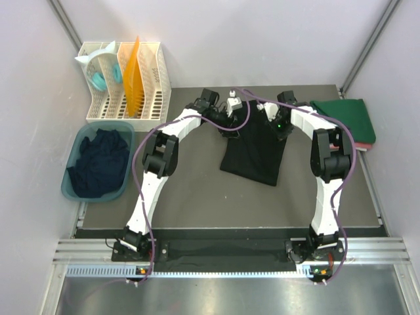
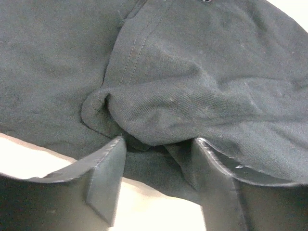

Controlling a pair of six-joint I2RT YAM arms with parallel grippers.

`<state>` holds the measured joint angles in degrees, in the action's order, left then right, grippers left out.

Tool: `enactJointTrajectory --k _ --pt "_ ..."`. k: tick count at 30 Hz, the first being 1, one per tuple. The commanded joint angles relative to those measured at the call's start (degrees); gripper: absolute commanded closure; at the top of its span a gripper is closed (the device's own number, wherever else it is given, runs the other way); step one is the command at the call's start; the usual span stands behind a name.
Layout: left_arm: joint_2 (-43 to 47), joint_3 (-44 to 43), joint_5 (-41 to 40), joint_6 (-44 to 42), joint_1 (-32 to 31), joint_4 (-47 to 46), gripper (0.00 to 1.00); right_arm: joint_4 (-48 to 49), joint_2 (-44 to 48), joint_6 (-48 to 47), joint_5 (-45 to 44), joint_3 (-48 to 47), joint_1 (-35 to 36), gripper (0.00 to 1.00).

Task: Fold and stack the t-shirts
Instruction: Fold the folded rectangular tshirt in 1/3 of the way

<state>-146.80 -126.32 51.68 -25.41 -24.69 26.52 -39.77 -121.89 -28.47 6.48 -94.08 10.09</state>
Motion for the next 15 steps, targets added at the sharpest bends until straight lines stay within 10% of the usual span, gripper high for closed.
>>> enactJointTrajectory --k 1,6,9,15 --pt "0.2 -1.8 2.0 0.9 -0.4 -1.8 0.44 0.8 3.4 -1.1 0.2 -0.1 1.3 1.00" --pt "0.2 -1.4 1.8 1.2 -0.5 -1.9 0.60 0.8 3.2 -1.0 0.1 -0.2 1.3 1.00" --pt "0.3 -1.2 0.5 1.4 -0.7 -1.9 1.00 0.8 3.1 -1.1 0.0 -0.2 1.3 1.00" --pt "2.0 1.2 -4.6 1.3 -0.7 -3.8 1.00 0.7 3.1 -1.1 0.0 -0.2 1.3 1.00"
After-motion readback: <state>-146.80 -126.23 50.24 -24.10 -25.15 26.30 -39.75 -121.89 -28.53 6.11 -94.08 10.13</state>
